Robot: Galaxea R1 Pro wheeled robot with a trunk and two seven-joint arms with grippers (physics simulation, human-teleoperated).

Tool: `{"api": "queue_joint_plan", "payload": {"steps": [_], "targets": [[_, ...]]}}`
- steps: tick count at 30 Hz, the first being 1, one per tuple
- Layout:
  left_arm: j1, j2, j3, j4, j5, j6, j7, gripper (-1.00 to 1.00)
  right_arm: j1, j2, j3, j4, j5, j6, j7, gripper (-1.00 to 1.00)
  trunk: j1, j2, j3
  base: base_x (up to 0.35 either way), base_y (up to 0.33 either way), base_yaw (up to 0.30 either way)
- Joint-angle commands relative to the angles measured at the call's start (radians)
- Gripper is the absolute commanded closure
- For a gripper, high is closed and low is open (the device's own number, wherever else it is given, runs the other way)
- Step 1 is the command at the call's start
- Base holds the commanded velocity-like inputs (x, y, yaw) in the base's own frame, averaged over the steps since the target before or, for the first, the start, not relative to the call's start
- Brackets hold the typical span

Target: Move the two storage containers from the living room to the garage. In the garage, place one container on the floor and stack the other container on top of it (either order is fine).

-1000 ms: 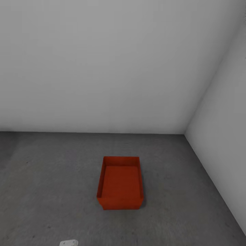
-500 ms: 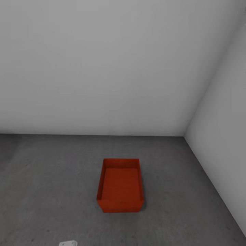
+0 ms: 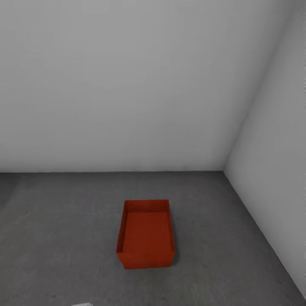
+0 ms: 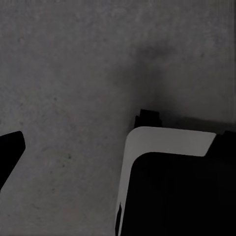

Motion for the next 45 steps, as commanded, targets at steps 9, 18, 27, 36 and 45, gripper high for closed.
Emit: {"api": "queue_joint_plan", "payload": {"steps": [9, 18, 27, 36, 45], "targets": [[0.012, 0.001, -0.009, 0.0, 0.03, -0.005, 0.0, -1.0, 0.0, 0.002, 0.008, 0.003, 0.016, -0.007, -0.001, -1.0, 0.0, -0.001, 0.011, 0.0, 0.0, -0.089], [0.013, 0.001, -0.01, 0.0, 0.04, -0.004, 0.0, -1.0, 0.0, 0.002, 0.009, 0.003, 0.018, -0.008, -0.003, -1.0, 0.0, -0.001, 0.016, 0.0, 0.0, 0.01], [0.013, 0.002, -0.009, 0.0, 0.042, -0.001, -0.001, -1.0, 0.0, 0.005, 0.009, 0.003, 0.018, -0.007, -0.002, -1.0, 0.0, -0.001, 0.029, 0.0, 0.0, 0.063], [0.013, 0.003, -0.009, 0.0, 0.042, 0.0, -0.001, -1.0, 0.007, 0.004, 0.009, 0.003, 0.02, -0.007, -0.002, -1.0, 0.0, -0.001, 0.043, 0.0, 0.0, 0.066], [0.013, 0.004, -0.009, 0.0, 0.042, 0.001, -0.001, -1.0, 0.008, 0.004, 0.009, 0.003, 0.02, -0.007, -0.002, -1.0, 0.0, -0.001, 0.056, 0.0, 0.0, 0.066]]}}
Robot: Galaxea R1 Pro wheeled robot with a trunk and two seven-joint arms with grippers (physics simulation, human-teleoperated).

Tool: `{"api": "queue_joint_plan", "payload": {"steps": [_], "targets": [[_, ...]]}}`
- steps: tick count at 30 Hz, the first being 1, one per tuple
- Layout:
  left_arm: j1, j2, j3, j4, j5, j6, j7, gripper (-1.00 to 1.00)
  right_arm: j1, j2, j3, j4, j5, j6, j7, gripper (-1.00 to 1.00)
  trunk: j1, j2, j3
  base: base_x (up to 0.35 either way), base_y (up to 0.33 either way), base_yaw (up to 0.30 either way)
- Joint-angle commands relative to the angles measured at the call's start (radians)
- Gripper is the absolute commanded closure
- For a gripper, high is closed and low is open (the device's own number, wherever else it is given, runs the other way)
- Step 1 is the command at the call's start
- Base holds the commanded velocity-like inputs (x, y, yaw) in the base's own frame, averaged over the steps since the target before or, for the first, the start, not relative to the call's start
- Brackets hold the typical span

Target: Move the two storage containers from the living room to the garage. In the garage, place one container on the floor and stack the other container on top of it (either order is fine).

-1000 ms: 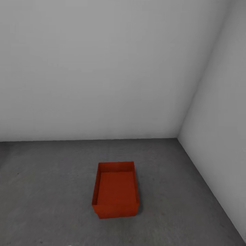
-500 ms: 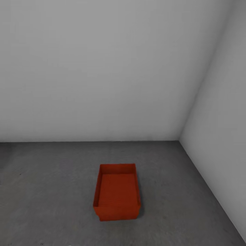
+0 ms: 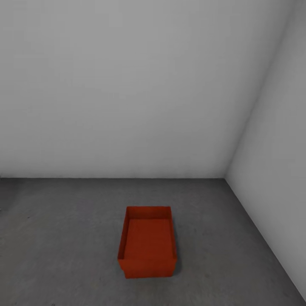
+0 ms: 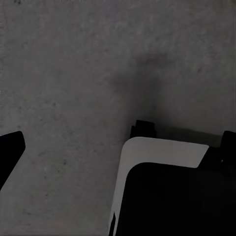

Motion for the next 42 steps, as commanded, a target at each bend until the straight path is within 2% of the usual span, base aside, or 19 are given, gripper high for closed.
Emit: {"api": "queue_joint_plan", "payload": {"steps": [1, 15, 21, 26, 29, 42], "targets": [[-0.001, 0.0, -0.009, 0.0, 0.01, 0.004, 0.002, -1.0, -0.001, 0.001, 0.008, 0.003, -0.009, -0.006, -0.001, -1.0, 0.0, -0.001, 0.0, 0.0, 0.0, 0.065], [0.0, 0.003, -0.009, 0.0, 0.01, 0.003, 0.0, -1.0, 0.001, 0.0, 0.008, 0.003, -0.009, -0.001, 0.013, -1.0, 0.0, -0.001, 0.022, 0.0, 0.0, 0.036], [0.001, 0.003, -0.009, 0.0, 0.01, 0.003, -0.006, -1.0, 0.014, -0.011, 0.008, 0.003, 0.014, 0.001, 0.101, -1.0, 0.0, -0.001, 0.029, 0.0, 0.0, 0.0], [0.001, 0.012, -0.009, 0.001, 0.011, 0.006, -0.054, -1.0, 0.026, -0.019, 0.008, 0.003, 0.028, 0.004, 0.157, -1.0, 0.0, -0.001, 0.032, 0.0, 0.0, 0.0], [0.001, 0.02, -0.009, 0.001, 0.011, 0.007, -0.07, -1.0, 0.028, -0.02, 0.008, 0.003, 0.03, 0.004, 0.166, -1.0, 0.0, -0.001, 0.033, 0.0, 0.0, 0.0], [0.018, 0.022, -0.009, 0.001, 0.011, 0.011, -0.075, -1.0, 0.037, -0.027, 0.008, 0.004, 0.028, 0.005, 0.166, -1.0, 0.0, -0.001, 0.034, 0.0, 0.0, 0.0]]}}
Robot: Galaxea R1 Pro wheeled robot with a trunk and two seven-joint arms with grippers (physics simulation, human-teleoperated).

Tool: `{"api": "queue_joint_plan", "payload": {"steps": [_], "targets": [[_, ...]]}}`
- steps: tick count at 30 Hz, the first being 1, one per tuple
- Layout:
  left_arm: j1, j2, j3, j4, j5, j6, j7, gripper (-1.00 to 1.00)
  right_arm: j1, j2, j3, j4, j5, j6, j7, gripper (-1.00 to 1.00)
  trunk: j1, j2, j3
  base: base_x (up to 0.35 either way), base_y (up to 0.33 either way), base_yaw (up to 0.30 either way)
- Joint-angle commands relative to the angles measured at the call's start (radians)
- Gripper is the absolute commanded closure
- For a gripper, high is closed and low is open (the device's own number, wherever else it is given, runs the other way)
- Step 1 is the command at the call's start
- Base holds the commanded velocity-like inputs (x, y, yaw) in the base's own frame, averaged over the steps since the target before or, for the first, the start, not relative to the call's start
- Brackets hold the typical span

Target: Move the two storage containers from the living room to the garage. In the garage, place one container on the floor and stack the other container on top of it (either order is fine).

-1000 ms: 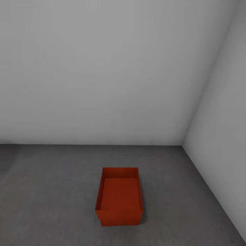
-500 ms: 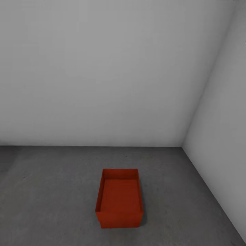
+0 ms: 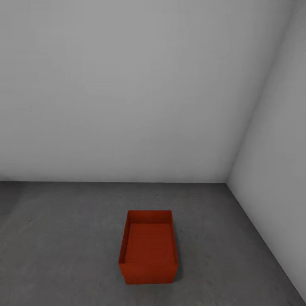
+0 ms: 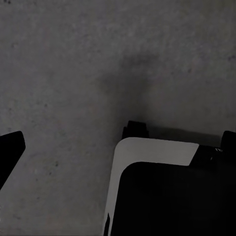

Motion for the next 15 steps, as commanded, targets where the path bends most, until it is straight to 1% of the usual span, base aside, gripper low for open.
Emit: {"api": "queue_joint_plan", "payload": {"steps": [1, 7, 15], "targets": [[0.0, 0.0, -0.008, 0.0, 0.01, 0.006, -0.001, -1.0, -0.001, 0.0, 0.008, 0.003, -0.011, -0.005, 0.003, -1.0, 0.0, -0.001, -0.001, 0.0, 0.0, 0.0], [0.016, 0.0, -0.008, -0.001, 0.011, 0.012, -0.001, -1.0, 0.0, -0.002, 0.007, 0.004, -0.015, -0.005, 0.001, -1.0, 0.0, -0.001, 0.003, 0.0, 0.0, 0.0], [0.019, 0.004, -0.008, -0.001, 0.017, 0.011, -0.001, -1.0, 0.0, -0.002, 0.007, 0.003, -0.016, -0.005, 0.0, -1.0, 0.0, -0.001, 0.015, 0.0, 0.0, 0.0]]}}
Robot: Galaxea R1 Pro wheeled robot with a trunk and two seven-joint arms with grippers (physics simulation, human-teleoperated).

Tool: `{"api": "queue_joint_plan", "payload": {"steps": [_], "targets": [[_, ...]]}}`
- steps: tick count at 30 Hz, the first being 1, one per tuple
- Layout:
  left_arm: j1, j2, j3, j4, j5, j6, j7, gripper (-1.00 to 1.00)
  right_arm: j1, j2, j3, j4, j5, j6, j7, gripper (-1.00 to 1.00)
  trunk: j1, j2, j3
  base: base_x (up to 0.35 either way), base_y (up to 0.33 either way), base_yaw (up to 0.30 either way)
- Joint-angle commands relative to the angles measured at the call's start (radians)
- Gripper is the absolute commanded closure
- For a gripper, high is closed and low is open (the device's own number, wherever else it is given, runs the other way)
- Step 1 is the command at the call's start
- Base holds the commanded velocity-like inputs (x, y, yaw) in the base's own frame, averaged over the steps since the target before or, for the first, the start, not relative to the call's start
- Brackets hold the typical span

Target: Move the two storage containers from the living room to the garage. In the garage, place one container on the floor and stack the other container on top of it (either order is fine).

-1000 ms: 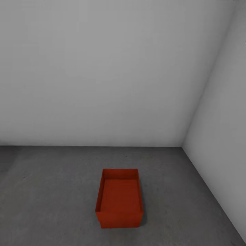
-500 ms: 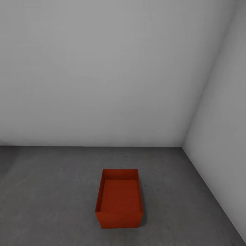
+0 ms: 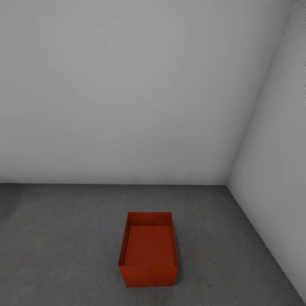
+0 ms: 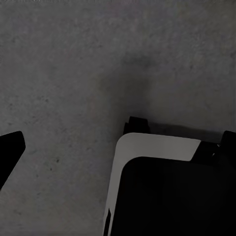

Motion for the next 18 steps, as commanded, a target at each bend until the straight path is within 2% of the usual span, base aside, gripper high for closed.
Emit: {"api": "queue_joint_plan", "payload": {"steps": [1, 18], "targets": [[-0.001, 0.001, -0.009, 0.0, 0.01, 0.004, -0.001, -1.0, -0.001, 0.001, 0.008, 0.003, -0.01, -0.005, 0.003, -1.0, 0.0, -0.001, 0.0, 0.0, 0.0, 0.0], [-0.001, 0.001, -0.008, 0.0, 0.011, 0.0, -0.001, -1.0, 0.0, 0.001, 0.008, 0.003, -0.01, -0.006, 0.002, -1.0, 0.0, -0.001, 0.027, 0.0, 0.0, 0.0]]}}
